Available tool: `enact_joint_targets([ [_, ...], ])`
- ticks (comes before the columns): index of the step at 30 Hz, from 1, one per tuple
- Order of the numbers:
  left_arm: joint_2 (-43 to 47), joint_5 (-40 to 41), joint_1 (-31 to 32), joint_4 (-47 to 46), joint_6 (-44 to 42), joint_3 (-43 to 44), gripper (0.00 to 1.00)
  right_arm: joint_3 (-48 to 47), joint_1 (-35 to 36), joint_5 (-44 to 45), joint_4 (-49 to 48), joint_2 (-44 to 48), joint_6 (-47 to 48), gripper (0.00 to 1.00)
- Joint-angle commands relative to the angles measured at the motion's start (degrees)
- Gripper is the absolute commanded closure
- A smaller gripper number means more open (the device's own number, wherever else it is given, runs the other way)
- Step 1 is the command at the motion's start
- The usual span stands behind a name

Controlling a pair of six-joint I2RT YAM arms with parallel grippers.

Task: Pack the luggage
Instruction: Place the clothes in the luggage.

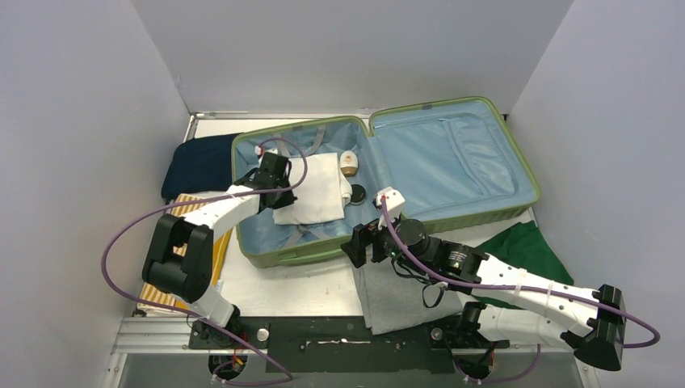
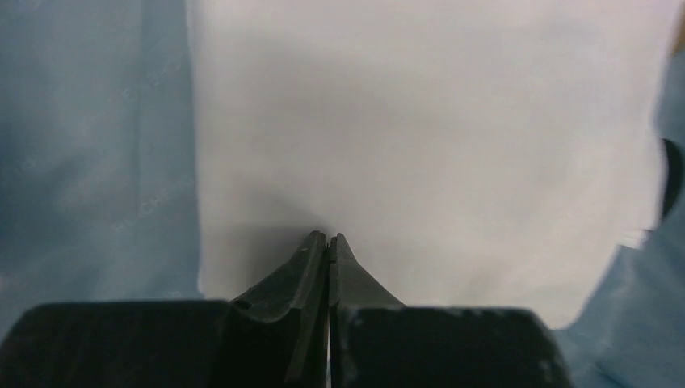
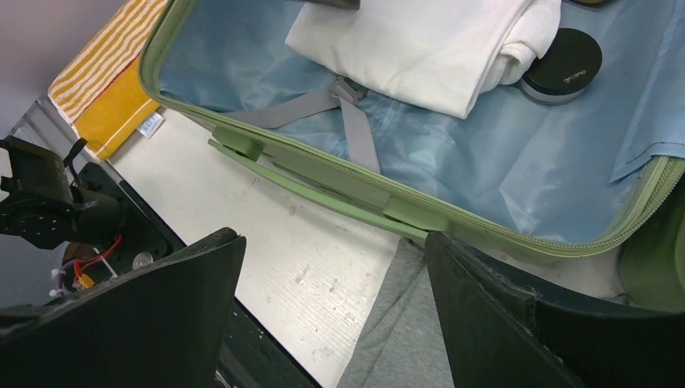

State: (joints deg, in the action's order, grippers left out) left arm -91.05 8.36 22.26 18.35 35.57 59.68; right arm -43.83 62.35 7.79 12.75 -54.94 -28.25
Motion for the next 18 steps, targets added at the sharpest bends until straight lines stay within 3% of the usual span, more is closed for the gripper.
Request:
enact_joint_targets([
  [1,-2.3,2.7,-2.2,0.2,2.1,-1.3,1.00,-2.4,0.1,0.9,-2.5,0.8,-0.9,0.16],
  [7,-5.4,2.2,-2.7,1.8,2.7,-1.5,1.00,-2.7,0.2,2.1,-1.0,1.4,-1.2,0.16],
  [11,-1.9,0.8,-2.7,2.6,2.6,0.0,1.00,-2.7,0.2,2.6,-0.6,1.8,-1.1,0.16],
  [12,-0.2,0.3,-2.6,2.6,2.4,0.5,0.93,-2.9,0.2,2.8,-0.4,1.8,-0.8,0.16],
  [15,6.1,-2.9,-2.6,2.8,0.9,2.9,0.59,-3.9,0.1,4.4,1.5,1.5,-0.3,0.16],
  [18,13.7,-6.7,-2.6,2.6,-3.1,4.7,0.40,-4.9,0.1,6.9,4.8,1.2,-0.5,0.15],
])
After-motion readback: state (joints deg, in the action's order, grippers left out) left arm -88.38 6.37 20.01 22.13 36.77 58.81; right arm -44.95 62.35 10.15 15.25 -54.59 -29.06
